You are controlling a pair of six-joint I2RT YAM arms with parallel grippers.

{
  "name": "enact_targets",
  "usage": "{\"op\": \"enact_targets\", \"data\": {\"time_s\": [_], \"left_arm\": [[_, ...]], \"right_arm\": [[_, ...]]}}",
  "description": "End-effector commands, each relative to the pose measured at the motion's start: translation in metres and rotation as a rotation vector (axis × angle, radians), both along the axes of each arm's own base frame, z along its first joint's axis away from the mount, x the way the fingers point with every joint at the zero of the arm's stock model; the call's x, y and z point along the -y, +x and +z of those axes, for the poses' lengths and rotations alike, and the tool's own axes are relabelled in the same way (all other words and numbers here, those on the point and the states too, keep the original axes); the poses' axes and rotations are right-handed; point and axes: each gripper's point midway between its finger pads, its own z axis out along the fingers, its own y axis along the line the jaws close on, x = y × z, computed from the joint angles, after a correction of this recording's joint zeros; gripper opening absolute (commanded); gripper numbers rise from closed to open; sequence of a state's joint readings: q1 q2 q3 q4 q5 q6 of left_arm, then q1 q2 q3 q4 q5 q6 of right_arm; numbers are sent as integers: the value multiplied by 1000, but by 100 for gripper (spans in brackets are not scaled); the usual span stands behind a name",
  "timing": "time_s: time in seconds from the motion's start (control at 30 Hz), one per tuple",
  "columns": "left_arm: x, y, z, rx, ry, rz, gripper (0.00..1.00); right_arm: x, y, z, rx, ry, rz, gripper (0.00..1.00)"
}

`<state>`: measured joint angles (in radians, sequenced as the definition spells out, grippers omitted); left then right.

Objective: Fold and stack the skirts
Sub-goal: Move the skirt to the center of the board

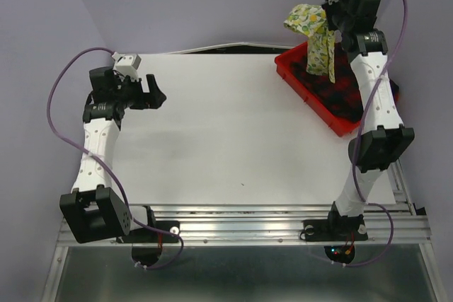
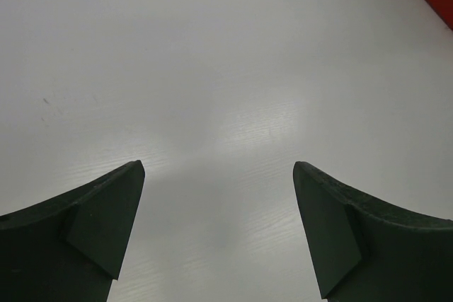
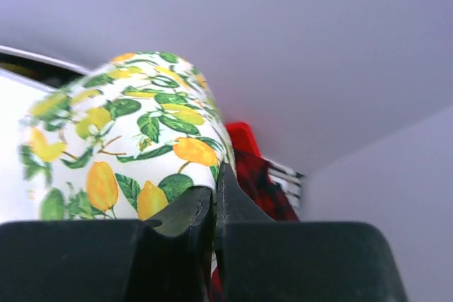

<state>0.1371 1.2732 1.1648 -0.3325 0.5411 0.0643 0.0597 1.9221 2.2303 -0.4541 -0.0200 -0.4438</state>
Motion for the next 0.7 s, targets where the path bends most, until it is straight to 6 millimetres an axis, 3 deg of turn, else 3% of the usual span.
{"op": "enact_targets", "data": {"time_s": [0.0,0.03,0.07,0.13,0.17,0.2,0.27,0.3,0.33,0.37,0.4,0.5,0.53,0.57,0.67], "left_arm": [[1,7,47,135,-20,-55,98],[1,6,51,146,-19,-57,98],[2,4,58,168,-19,-75,98],[4,0,61,184,-16,-97,98],[6,-4,65,196,-13,-107,97],[5,-6,62,197,-3,-113,97],[6,-11,58,196,10,-124,96],[5,-14,53,198,30,-133,96],[5,-16,50,194,42,-142,96],[6,-21,41,174,60,-169,95],[7,-23,36,150,51,-172,94],[6,-33,8,69,88,-229,90],[5,-39,-4,36,122,-262,88],[3,-41,-17,-2,132,-277,86],[0,-54,-45,-85,186,-343,80]], "right_arm": [[-111,-76,65,64,123,416,1],[-128,-88,63,49,132,468,1],[-167,-105,40,-24,141,575,1],[-200,-134,25,-73,134,670,1],[-216,-142,-10,-150,106,707,1],[-248,-162,-31,-195,80,783,1],[-271,-175,-71,-255,13,817,1],[-293,-195,-118,-354,-22,868,1],[-302,-203,-141,-395,-44,882,2],[-319,-215,-185,-483,-55,906,1],[-321,-213,-204,-521,-50,893,1],[-350,-224,-269,-710,18,891,1],[-359,-222,-275,-744,50,900,1],[-365,-222,-307,-839,71,872,1],[-375,-213,-329,-909,101,830,1]]}}
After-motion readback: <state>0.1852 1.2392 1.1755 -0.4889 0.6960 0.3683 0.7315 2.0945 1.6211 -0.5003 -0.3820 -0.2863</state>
